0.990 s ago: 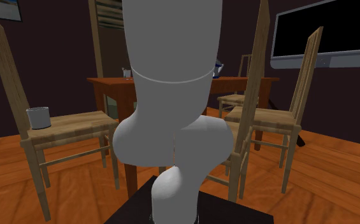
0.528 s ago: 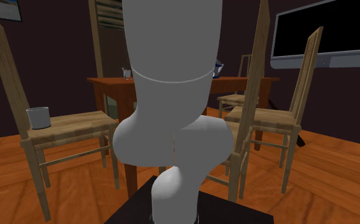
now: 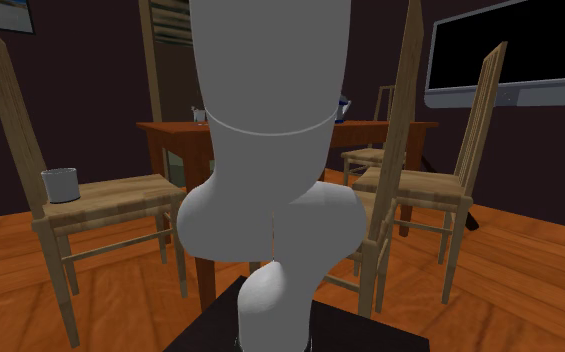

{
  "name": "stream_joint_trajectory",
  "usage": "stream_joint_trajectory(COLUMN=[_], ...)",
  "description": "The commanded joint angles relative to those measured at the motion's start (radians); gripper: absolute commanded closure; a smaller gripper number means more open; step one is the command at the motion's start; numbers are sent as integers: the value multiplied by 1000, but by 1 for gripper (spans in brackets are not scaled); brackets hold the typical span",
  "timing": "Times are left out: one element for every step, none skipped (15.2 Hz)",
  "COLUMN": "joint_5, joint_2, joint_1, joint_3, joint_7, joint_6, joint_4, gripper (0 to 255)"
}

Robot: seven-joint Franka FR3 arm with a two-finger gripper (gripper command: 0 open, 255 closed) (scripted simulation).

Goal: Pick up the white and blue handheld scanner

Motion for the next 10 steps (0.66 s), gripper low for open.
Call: stream_joint_trajectory(joint_5=[-1, -2, -2, -2, -3, -3, -3, -3, -3, -3], joint_2=[-3, -5, -6, -8, -9, -9, -10, -10, -10, -10], joint_1=[0, 0, 0, 1, 1, 1, 2, 2, 2, 2], joint_3=[1, 2, 3, 4, 5, 6, 6, 7, 7, 7], joint_7=[6, 9, 13, 16, 19, 22, 25, 29, 29, 29], joint_6=[-25, -39, -52, -65, -78, -91, -104, -117, -119, -119], joint_4=[23, 35, 47, 59, 72, 85, 98, 111, 112, 113], gripper=[255, 255, 255, 255, 255, 255, 255, 255, 255, 255])
